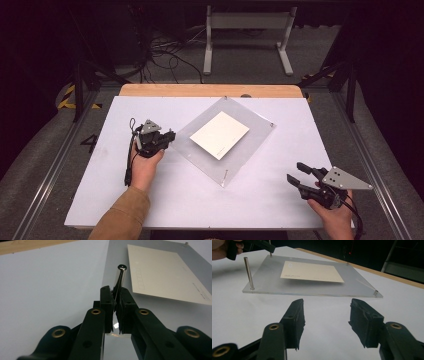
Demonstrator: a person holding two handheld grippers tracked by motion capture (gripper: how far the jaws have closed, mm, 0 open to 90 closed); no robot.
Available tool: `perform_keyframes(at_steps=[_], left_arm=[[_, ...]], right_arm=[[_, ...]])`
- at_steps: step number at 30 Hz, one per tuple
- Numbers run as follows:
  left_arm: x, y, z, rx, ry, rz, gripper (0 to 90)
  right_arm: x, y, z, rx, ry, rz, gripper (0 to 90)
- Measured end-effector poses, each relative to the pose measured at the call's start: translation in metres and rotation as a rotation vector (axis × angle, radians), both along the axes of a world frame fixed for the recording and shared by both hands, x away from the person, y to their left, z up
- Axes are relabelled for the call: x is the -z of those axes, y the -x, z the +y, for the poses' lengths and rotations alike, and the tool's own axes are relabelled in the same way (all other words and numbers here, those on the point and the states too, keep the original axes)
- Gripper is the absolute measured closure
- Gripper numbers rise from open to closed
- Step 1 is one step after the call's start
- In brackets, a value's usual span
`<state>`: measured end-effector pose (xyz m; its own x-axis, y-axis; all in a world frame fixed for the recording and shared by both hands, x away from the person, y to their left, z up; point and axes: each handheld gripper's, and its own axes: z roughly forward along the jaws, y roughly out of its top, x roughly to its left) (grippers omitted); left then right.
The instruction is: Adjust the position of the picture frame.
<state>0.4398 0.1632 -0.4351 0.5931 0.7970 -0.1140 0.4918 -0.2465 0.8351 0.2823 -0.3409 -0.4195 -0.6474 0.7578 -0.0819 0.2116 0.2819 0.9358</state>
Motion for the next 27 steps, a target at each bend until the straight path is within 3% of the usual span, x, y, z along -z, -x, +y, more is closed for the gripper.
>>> perform_keyframes(at_steps=[9, 11, 13, 18, 20, 22, 27], left_arm=[[0.020, -0.016, 0.001, -0.054, -0.013, 0.068, 82.6], [0.021, -0.016, 0.002, -0.056, 0.006, 0.077, 82.4], [0.020, -0.015, 0.002, -0.061, -0.010, 0.051, 81.5], [0.007, -0.005, 0.002, -0.102, -0.038, 0.019, 51.3], [-0.003, 0.004, 0.000, -0.112, -0.057, -0.022, 43.8], [-0.012, 0.014, -0.003, -0.092, -0.060, -0.070, 41.3], [-0.026, 0.034, -0.014, 0.006, -0.033, -0.117, 39.9]], right_arm=[[0.001, 0.010, -0.001, 0.010, 0.014, 0.003, 44.1], [0.002, 0.010, -0.003, 0.017, 0.014, 0.007, 43.8], [0.002, 0.011, -0.003, 0.019, 0.015, 0.010, 43.5], [0.001, 0.009, -0.003, 0.014, 0.013, 0.006, 43.0], [0.001, 0.008, -0.002, 0.013, 0.012, 0.005, 42.8], [0.001, 0.007, -0.001, 0.008, 0.010, 0.008, 42.6], [0.002, 0.004, 0.001, 0.000, 0.010, 0.010, 42.0]])
